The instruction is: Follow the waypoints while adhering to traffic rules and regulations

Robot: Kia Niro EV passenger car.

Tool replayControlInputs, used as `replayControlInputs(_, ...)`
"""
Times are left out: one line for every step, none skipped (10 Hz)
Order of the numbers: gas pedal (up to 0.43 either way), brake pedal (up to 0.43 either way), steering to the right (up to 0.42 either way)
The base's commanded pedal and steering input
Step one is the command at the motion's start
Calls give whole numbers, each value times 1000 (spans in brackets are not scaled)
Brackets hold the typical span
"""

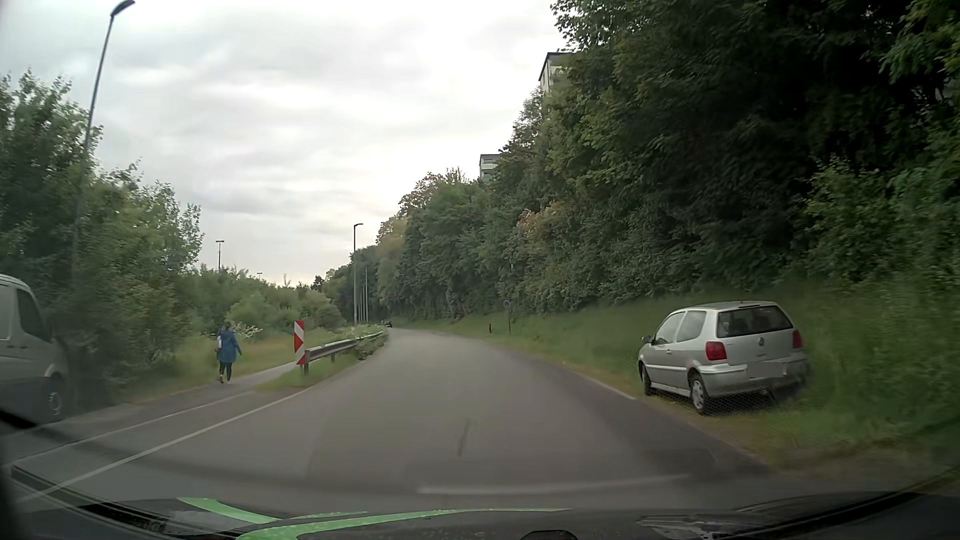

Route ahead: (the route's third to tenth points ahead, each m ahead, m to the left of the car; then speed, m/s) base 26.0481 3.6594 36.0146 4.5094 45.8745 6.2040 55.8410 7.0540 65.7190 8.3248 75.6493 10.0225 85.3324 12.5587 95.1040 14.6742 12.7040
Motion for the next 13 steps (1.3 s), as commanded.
replayControlInputs(87, 0, -14)
replayControlInputs(87, 0, -14)
replayControlInputs(87, 0, -14)
replayControlInputs(87, 0, -14)
replayControlInputs(87, 0, -15)
replayControlInputs(87, 0, -16)
replayControlInputs(87, 0, -17)
replayControlInputs(87, 0, -18)
replayControlInputs(87, 0, -19)
replayControlInputs(87, 0, -20)
replayControlInputs(87, 0, -21)
replayControlInputs(87, 0, -21)
replayControlInputs(87, 0, -21)
